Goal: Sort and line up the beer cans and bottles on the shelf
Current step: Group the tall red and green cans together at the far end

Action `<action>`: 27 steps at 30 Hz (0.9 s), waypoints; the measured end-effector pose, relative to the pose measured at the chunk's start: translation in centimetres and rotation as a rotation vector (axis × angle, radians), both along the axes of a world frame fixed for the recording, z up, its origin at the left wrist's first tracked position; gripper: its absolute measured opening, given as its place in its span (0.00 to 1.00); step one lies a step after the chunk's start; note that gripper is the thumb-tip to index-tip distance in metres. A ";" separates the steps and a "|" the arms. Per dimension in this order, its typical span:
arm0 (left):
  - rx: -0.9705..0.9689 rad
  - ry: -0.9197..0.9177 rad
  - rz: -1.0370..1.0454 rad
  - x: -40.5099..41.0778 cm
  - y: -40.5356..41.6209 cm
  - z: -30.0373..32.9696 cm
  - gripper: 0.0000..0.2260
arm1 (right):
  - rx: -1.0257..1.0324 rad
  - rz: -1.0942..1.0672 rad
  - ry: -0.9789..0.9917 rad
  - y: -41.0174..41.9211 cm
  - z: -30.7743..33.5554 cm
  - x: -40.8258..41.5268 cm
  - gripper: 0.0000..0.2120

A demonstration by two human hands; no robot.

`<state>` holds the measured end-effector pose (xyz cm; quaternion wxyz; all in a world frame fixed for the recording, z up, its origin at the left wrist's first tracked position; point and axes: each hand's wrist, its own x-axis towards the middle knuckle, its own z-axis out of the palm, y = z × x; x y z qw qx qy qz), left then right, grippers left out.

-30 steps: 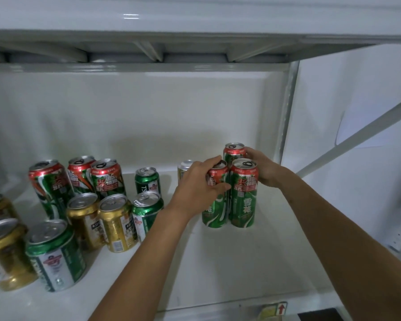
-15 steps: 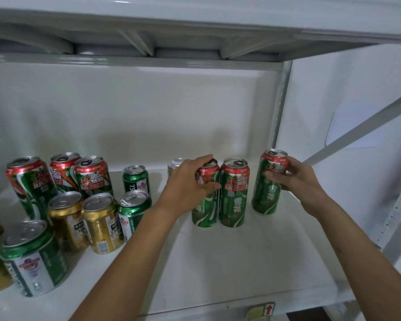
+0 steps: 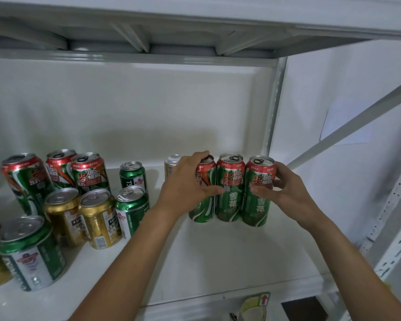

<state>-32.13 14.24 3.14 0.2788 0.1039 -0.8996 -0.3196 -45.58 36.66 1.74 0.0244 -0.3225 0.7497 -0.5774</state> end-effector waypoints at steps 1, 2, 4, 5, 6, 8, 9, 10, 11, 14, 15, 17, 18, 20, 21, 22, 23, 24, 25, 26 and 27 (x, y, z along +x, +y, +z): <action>-0.023 0.018 0.038 -0.1 0.4 -0.2 0.44 | 0.010 0.007 -0.008 -0.2 -0.1 0.2 0.41; -0.046 0.036 0.077 -0.2 0.7 -0.3 0.43 | 0.017 0.024 -0.019 -0.4 -0.3 0.3 0.43; -0.083 0.065 0.131 -0.3 0.9 -0.5 0.41 | 0.015 0.050 -0.037 -1.0 -0.8 0.4 0.45; -0.092 0.070 0.142 -0.3 1.0 -0.6 0.40 | 0.010 0.051 -0.039 -1.3 -0.9 0.4 0.45; -0.097 0.073 0.147 -0.4 0.9 -0.6 0.40 | 0.004 0.052 -0.033 -1.5 -0.8 0.3 0.44; -0.107 0.078 0.154 -0.6 0.8 -0.7 0.39 | 0.001 0.063 -0.028 -1.7 -0.6 0.1 0.44; -0.111 0.081 0.157 -0.7 0.8 -0.8 0.39 | -0.002 0.067 -0.027 -1.8 -0.5 -0.1 0.43; -0.116 0.086 0.164 -0.8 0.8 -0.8 0.39 | -0.004 0.062 -0.019 -1.9 -0.5 -0.2 0.43; -0.127 0.088 0.177 -0.9 0.8 -0.8 0.38 | -0.005 0.056 -0.009 -2.1 -0.5 -0.3 0.43; -0.166 0.098 0.230 -1.3 1.0 -0.9 0.37 | -0.021 0.037 0.005 -2.7 -0.8 -0.8 0.43; -0.167 0.093 0.238 -1.4 1.0 -1.0 0.37 | -0.027 0.033 0.011 -2.9 -0.9 -0.9 0.43; -0.162 0.087 0.242 -1.6 1.0 -1.1 0.36 | -0.033 0.039 0.009 -3.1 -0.9 -1.0 0.44; -0.160 0.089 0.237 -1.6 0.9 -1.1 0.36 | -0.026 0.033 0.010 -3.2 -0.9 -1.0 0.44; -0.144 0.085 0.207 -1.6 0.5 -1.0 0.36 | -0.018 0.035 0.007 -3.2 -0.8 -1.2 0.44; -0.130 0.075 0.189 -1.6 0.4 -0.9 0.37 | -0.014 0.040 0.006 -3.1 -0.9 -1.4 0.44; -0.115 0.064 0.173 -1.6 0.3 -0.8 0.37 | -0.005 0.039 0.008 -3.2 -0.8 -1.3 0.44; -0.099 0.055 0.160 -1.6 0.2 -0.7 0.38 | -0.003 0.036 0.007 -3.1 -0.8 -1.4 0.43; -0.085 0.049 0.148 -1.7 0.2 -0.7 0.38 | -0.019 0.045 -0.019 -3.0 -0.9 -1.4 0.43; -0.075 0.048 0.143 -1.8 0.2 -0.8 0.38 | -0.032 0.053 -0.027 -2.9 -1.1 -1.5 0.43; -0.066 0.050 0.143 -1.9 0.2 -0.8 0.39 | -0.026 0.054 -0.017 -2.8 -0.9 -1.3 0.42; -0.057 0.051 0.137 -1.9 0.3 -0.7 0.40 | -0.013 0.054 -0.015 -2.9 -0.9 -1.4 0.42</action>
